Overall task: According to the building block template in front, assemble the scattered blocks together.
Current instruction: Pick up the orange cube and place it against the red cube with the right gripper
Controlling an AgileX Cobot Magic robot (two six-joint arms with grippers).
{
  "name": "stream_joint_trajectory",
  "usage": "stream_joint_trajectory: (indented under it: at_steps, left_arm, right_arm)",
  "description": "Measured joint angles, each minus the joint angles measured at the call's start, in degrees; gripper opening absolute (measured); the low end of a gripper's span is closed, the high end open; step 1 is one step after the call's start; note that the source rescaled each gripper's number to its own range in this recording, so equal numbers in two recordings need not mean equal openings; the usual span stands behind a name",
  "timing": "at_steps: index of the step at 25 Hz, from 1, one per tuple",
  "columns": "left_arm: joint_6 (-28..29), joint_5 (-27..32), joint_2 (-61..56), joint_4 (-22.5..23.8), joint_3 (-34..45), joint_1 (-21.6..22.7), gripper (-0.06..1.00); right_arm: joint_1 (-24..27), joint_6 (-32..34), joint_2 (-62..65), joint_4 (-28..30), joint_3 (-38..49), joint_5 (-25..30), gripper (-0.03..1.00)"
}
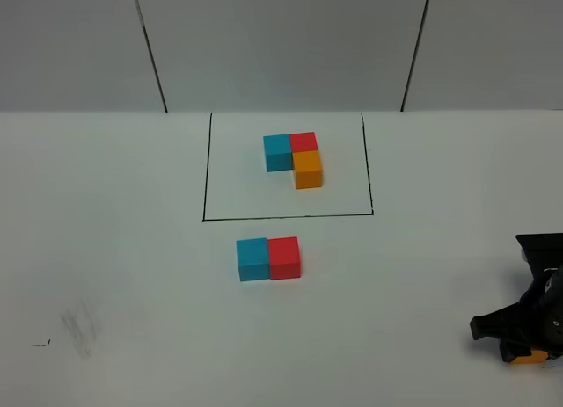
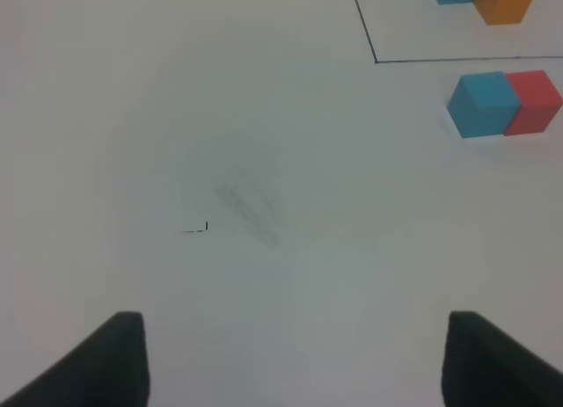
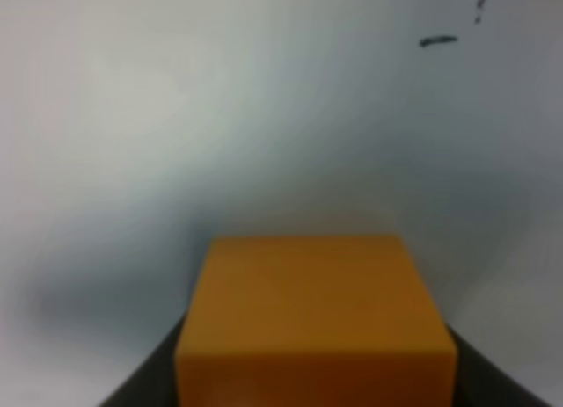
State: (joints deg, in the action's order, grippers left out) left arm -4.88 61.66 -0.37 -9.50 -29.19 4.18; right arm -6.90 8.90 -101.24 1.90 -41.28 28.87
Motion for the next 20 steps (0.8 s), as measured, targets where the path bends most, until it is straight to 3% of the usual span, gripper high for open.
stream_joint_trajectory:
  at_steps: [13,20]
  left_arm:
    - [0.0,0.0,0.0,0.0,0.0,0.0,1.00]
    - [0.0,0.0,0.0,0.0,0.0,0.0,1.00]
  right_arm:
    - [0.0,0.0,0.0,-0.4,-0.1,0.7,0.00]
    - [-0.1,-1.7,4.8,-5.0,-0.2,10.1,0.00]
